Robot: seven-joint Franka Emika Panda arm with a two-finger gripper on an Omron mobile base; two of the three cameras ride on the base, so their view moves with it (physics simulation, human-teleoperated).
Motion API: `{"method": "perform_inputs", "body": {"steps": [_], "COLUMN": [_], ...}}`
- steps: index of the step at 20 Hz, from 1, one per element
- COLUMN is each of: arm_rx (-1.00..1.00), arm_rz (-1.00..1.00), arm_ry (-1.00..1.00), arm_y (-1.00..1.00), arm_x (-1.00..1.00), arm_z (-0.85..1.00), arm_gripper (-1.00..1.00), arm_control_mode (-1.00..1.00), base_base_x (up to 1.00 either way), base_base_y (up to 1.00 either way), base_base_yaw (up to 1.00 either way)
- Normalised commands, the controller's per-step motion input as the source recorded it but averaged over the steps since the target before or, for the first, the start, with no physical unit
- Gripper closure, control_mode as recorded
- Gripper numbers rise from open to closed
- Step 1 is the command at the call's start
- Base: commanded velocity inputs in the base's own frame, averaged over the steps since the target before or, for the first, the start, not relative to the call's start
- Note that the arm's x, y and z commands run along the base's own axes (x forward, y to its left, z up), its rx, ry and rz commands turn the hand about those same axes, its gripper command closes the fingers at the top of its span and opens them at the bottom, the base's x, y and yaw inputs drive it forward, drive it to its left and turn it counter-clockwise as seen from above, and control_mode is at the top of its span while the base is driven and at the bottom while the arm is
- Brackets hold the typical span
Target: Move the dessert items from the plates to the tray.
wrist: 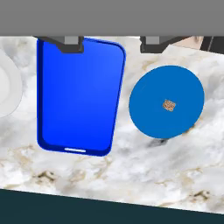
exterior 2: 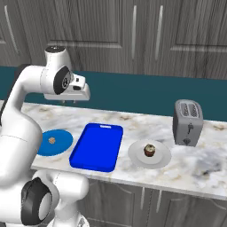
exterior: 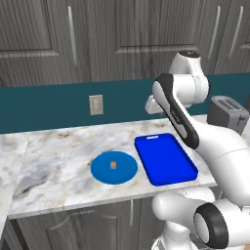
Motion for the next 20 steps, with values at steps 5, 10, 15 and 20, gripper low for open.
{"method": "perform_inputs", "body": {"steps": [5, 10, 15, 20], "arm_rx": [0.00, 0.00, 0.00, 0.00], "arm_rz": [0.00, -0.05, -0.05, -0.06], "arm_ry": [0.03, 0.00, 0.02, 0.08], "arm_y": [-0.12, -0.64, -0.80, -1.00], "arm_x": [-0.16, -0.14, 0.02, 0.09], "arm_z": [-0.02, -0.15, -0.13, -0.26], "arm_gripper": [-1.00, -1.00, -1.00, -1.00], "arm_control_mode": [-1.00, -1.00, -1.00, -1.00], "base_base_x": [0.00, 0.00, 0.00, 0.00], "base_base_y": [0.00, 0.00, 0.00, 0.00], "base_base_yaw": [0.00, 0.00, 0.00, 0.00]}}
